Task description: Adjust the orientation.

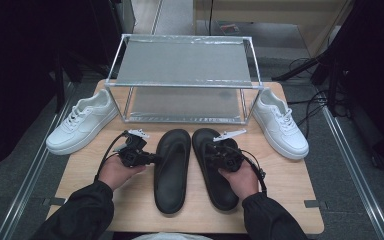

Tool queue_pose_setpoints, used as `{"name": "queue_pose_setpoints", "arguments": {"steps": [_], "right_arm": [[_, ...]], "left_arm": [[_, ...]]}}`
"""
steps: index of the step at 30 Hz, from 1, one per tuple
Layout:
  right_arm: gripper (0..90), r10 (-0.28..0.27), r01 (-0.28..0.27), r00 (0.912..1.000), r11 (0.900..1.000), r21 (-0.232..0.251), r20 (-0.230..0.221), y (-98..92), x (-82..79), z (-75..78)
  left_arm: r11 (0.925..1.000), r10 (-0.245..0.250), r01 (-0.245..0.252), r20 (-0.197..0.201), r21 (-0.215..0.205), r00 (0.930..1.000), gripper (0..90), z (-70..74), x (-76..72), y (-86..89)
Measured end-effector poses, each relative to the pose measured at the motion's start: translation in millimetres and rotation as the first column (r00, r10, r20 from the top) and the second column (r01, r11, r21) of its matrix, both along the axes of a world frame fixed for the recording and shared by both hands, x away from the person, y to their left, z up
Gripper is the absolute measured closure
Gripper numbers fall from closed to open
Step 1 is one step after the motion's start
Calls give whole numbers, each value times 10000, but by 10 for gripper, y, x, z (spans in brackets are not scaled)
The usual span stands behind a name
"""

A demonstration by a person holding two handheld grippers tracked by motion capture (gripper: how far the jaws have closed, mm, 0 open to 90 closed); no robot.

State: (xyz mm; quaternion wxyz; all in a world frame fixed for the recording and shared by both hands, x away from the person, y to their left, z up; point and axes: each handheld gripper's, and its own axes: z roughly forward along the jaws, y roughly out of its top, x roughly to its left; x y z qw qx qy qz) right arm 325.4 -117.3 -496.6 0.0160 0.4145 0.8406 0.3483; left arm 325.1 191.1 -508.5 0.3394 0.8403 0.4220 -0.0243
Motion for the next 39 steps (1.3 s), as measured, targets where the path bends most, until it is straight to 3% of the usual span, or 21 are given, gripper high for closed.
{"name": "queue_pose_setpoints", "arguments": {"steps": [5, 8, 11, 15, 19, 26, 31, 36, 39], "right_arm": [[900, 91, -86, 9998, 9995, 306, -151, 18, 6, -8], [900, 119, -116, 9999, 9994, 330, -98, 39, -3, -8], [900, 111, -104, 9998, 9990, 430, -162, 52, -2, -15], [900, 128, -121, 9998, 9989, 463, -130, 55, 1, -20], [900, 96, -89, 9999, 9986, 518, -135, 52, 6, -26], [892, -49, 53, 10000, 9987, 507, -78, 42, 12, -28], [886, -150, 160, 9997, 9982, 573, -183, -13, 34, -27], [838, -263, 246, 9995, 9963, 824, 193, -51, 21, 32], [793, -317, 269, 9986, 9940, 1061, 434, -66, -1, 79]], "left_arm": [[10000, 4, -4, -39, 37, 10000, 853, 2, 2, -17], [9994, 71, -85, -414, -339, 9991, 851, -4, 10, -28], [9994, 12, -26, -407, -350, 9992, 851, -2, -5, -65], [9975, -92, 51, -579, -705, 9983, 842, -8, -10, -106], [9984, -292, 268, -489, -489, 9984, 851, -16, -27, -187], [9969, -488, 445, -674, -644, 9965, 877, -26, -48, -226], [9970, -629, 605, -496, -489, 9968, 847, 10, -48, -207], [9932, -491, 489, 6, -1056, 9988, 823, 90, -65, -120], [9922, -530, 557, 277, -1112, 9982, 793, 139, -99, -75]]}}
